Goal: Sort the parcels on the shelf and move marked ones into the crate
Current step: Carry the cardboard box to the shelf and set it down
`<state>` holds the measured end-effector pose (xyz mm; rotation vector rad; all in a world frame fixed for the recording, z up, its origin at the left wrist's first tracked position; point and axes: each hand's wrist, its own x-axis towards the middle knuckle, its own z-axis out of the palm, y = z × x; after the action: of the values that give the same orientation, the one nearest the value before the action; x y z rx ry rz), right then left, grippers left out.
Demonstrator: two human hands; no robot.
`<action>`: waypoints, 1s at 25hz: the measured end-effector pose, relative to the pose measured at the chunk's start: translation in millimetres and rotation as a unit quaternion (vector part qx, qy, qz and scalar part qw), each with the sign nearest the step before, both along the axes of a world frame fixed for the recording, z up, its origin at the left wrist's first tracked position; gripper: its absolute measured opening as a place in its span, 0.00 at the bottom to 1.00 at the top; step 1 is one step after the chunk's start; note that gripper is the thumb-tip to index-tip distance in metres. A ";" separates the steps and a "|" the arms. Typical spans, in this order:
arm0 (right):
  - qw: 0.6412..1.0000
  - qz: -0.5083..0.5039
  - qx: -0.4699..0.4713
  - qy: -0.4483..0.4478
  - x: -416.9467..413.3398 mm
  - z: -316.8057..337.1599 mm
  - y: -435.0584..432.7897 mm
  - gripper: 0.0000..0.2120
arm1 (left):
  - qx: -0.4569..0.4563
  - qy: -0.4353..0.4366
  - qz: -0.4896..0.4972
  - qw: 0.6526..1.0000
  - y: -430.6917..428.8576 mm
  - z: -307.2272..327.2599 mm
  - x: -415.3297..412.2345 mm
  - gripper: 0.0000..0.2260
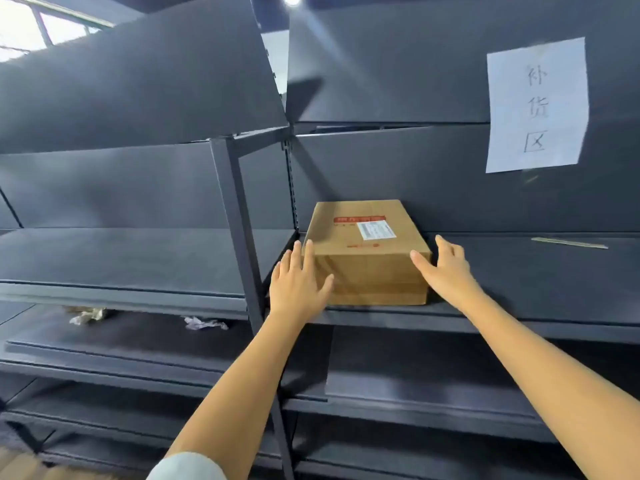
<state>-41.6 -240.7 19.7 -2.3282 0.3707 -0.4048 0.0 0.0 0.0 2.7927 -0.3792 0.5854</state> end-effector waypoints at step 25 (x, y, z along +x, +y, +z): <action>0.793 0.077 0.604 -0.030 30.7 -46.7 -64.6 0.29 | -0.585 0.393 -0.030 0.709 -44.3 -17.9 88.7 0.15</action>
<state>-10.9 -305.3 -27.0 -1.0584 0.2709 -0.0766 88.7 -44.3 -17.9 1.5086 0.1056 -0.3595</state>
